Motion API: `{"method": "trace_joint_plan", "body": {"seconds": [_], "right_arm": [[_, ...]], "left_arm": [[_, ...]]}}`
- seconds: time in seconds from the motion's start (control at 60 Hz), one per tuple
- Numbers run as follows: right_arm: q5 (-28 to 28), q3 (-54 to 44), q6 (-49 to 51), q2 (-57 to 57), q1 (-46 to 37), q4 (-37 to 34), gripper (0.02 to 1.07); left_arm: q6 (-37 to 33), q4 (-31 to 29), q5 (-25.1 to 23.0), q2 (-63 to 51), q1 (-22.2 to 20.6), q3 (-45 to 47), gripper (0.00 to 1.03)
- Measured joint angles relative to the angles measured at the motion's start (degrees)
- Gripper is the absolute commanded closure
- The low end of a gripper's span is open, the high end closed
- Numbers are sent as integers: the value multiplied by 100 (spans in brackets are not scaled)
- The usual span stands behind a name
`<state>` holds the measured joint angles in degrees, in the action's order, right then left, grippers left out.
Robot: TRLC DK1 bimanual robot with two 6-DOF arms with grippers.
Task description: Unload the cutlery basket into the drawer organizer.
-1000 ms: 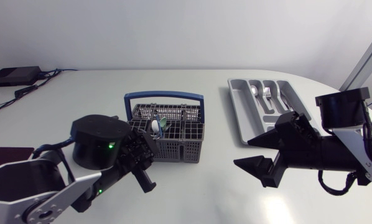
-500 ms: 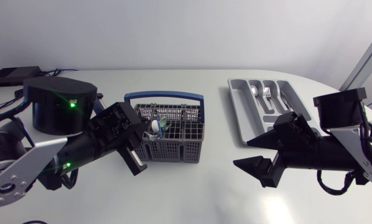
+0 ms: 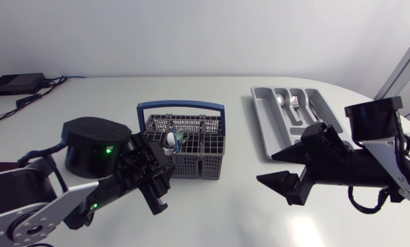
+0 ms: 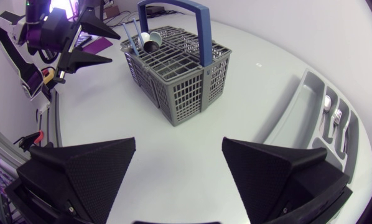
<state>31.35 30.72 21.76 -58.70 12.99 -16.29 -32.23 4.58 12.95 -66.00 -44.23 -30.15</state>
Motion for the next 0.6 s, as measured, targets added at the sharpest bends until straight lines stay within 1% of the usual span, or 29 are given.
{"method": "trace_joint_plan", "body": {"seconds": [0.133,0.25,0.367,0.483,0.517,0.567,0.6], "right_arm": [[15,0,0,0,-4,-2,7],[24,0,0,0,-11,0,7],[39,0,20,-7,-35,0,7],[39,0,22,-39,-37,0,7],[42,0,22,-48,-37,0,7],[42,0,22,-59,-37,2,7],[39,0,22,-63,-37,2,7]], "left_arm": [[-9,157,87,-308,0,0,33],[-63,299,111,-437,0,-4,44],[-85,398,129,-492,35,-24,50],[-94,498,131,-592,114,-74,63],[-105,533,131,-621,138,-83,68],[-107,568,138,-662,153,-94,78],[-107,573,146,-693,162,-109,81]]}}
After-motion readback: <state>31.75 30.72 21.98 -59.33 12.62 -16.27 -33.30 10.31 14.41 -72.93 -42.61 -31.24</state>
